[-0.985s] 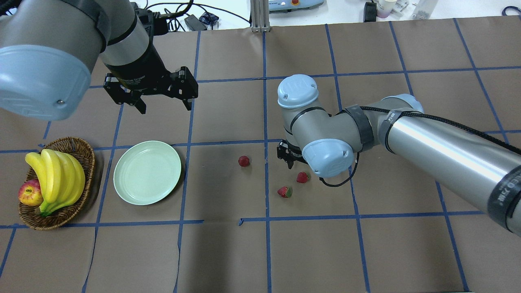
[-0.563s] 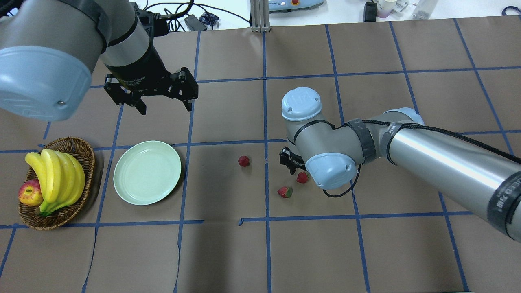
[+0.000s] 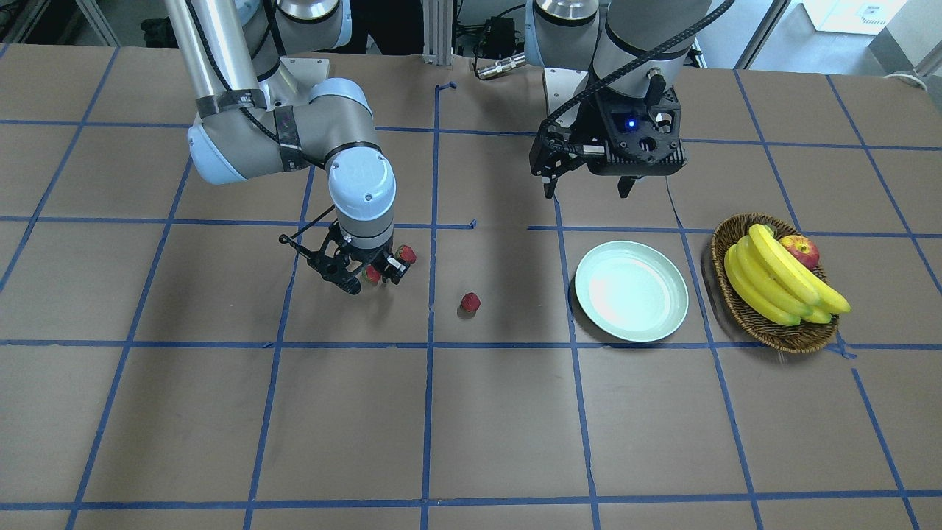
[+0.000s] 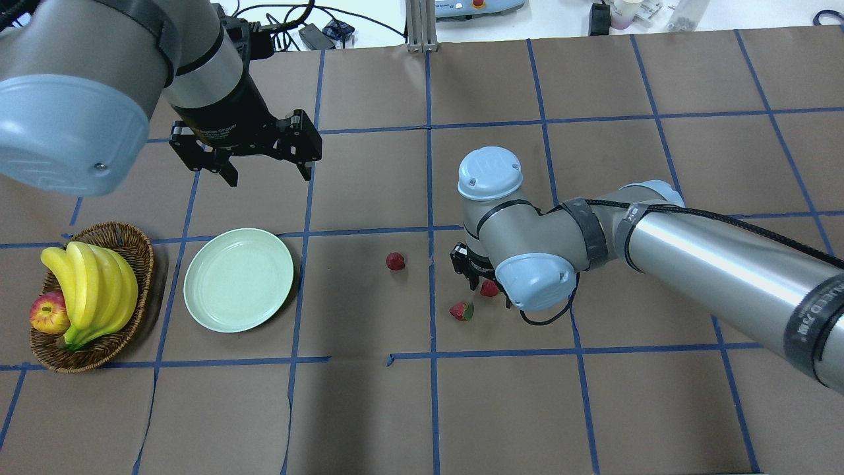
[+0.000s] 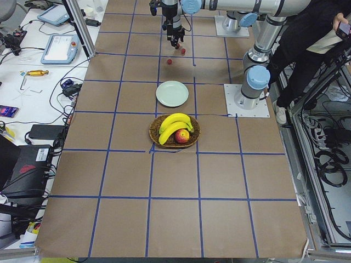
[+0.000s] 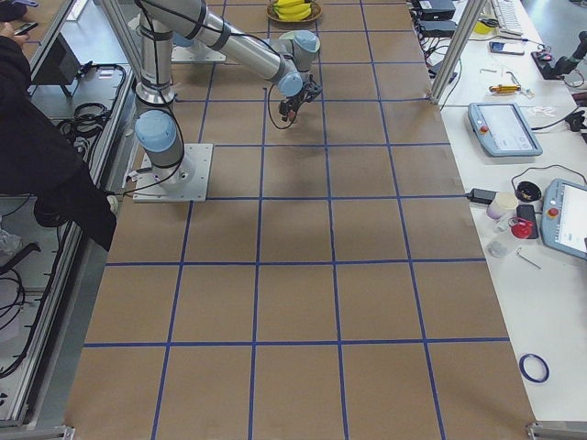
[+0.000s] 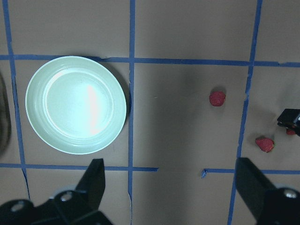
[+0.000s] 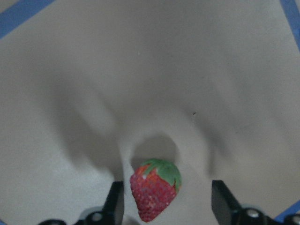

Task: Collect all strawberries into plate
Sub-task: 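Move the right gripper back and grasp a second strawberry, then carry the second strawberry toward the plate and release beside the first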

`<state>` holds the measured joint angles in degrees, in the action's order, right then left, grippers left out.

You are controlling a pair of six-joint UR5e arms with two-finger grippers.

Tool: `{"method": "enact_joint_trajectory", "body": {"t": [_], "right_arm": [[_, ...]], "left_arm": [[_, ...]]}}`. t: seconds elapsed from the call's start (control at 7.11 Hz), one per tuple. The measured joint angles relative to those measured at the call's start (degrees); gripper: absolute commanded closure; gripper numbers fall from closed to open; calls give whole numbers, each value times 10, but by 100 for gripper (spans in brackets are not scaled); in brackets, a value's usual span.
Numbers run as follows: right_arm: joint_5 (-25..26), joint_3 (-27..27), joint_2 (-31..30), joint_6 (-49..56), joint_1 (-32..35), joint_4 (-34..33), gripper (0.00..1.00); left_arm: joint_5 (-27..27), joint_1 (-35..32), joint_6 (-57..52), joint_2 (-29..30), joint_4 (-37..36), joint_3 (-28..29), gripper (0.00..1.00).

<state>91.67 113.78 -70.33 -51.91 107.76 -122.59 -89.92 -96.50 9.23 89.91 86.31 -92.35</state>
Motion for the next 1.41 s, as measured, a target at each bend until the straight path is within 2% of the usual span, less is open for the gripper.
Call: {"method": "enact_joint_trajectory", "body": {"t": [0.14, 0.42, 0.7, 0.98, 1.41], "right_arm": [[0, 2, 0, 1, 0, 0, 100], [0, 0, -1, 3, 0, 0, 100], [-5, -37, -6, 5, 1, 5, 99], [-64, -75, -5, 36, 21, -15, 95], [-147, -84, 20, 71, 91, -109, 96]], "left_arm": [[0, 0, 0, 0, 0, 0, 0], [0, 0, 0, 0, 0, 0, 0], [0, 0, 0, 0, 0, 1, 0], [0, 0, -1, 0, 0, 2, 0], [0, 0, -1, 0, 0, 4, 0]]}}
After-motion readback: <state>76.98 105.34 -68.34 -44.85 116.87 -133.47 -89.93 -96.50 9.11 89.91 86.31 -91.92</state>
